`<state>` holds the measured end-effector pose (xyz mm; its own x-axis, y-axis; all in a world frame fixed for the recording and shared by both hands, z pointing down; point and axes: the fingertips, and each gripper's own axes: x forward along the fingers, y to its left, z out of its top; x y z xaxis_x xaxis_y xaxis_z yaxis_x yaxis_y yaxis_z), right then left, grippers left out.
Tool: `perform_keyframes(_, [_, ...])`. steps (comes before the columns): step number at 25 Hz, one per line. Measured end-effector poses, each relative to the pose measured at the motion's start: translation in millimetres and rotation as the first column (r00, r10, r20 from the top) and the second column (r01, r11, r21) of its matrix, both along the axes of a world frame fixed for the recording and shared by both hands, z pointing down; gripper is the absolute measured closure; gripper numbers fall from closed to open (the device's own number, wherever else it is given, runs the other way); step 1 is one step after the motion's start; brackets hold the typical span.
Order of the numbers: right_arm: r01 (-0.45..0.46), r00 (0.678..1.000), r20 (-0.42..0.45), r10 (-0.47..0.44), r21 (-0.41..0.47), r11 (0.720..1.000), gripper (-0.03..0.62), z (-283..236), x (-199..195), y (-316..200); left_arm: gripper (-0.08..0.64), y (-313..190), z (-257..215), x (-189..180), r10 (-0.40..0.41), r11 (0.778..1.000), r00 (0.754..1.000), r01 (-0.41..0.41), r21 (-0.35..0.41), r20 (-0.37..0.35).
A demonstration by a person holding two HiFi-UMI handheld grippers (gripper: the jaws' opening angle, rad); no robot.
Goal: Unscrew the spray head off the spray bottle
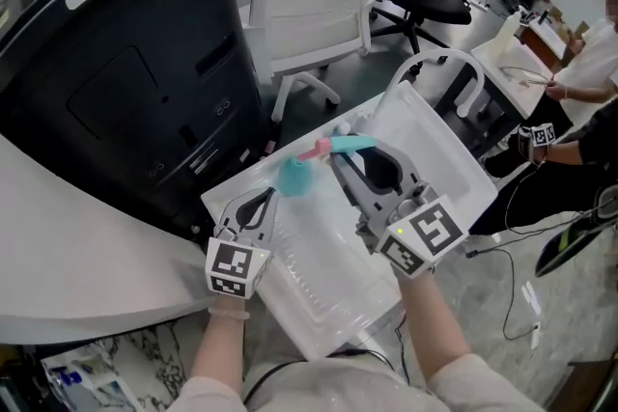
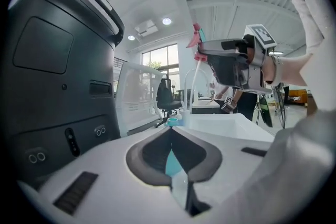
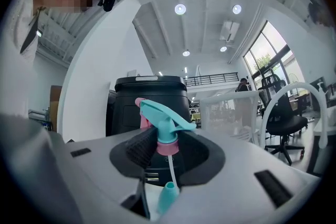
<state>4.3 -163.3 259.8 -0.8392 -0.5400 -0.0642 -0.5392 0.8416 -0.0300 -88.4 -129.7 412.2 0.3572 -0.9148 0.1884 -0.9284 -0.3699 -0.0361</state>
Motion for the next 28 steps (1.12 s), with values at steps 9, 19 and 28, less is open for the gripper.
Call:
perform_keyframes(9, [0.009,0.999,-0.048,-0.011,-0.045,0.999,0.46,22,25,27,0.555,31,-9,7,-0.046,0.999,0.999,0.046,0.006,-0.006])
perform_keyframes(19, [0.023,0.997,-0.077,-0.029,-0.071,0.997,0.46,43,52,58,0.555,68,-21,9,-0.106,0.994,0.994,0.107,0.028,-0.03])
perform_keyframes(28, [0.025,0.997,-0.067,-0.031,-0.086,0.996,0.461,51,66,75,0.555,93,-33,12,-0.155,0.985,0.987,0.158,0.068,-0.051])
